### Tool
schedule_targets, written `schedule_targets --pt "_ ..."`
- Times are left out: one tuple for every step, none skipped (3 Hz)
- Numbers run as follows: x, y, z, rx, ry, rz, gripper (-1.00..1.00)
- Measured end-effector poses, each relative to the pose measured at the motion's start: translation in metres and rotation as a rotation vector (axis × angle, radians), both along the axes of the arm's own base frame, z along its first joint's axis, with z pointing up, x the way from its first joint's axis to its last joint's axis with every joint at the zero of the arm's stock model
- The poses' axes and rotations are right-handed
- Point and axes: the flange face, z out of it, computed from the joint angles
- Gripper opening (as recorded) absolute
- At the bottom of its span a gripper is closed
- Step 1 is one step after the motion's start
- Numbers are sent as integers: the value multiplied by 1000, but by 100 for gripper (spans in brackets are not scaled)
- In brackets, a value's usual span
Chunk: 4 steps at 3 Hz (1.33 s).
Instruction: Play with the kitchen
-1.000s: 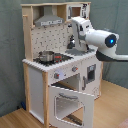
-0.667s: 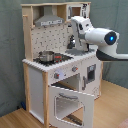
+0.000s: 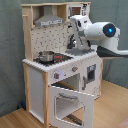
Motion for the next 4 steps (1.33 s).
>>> schedule_targets --pt "4 -4 10 10 80 -25 100" --pt "10 -11 22 20 161 -37 100" --pt "17 -17 33 26 241 -37 100" --pt "25 -21 40 32 322 -28 100"
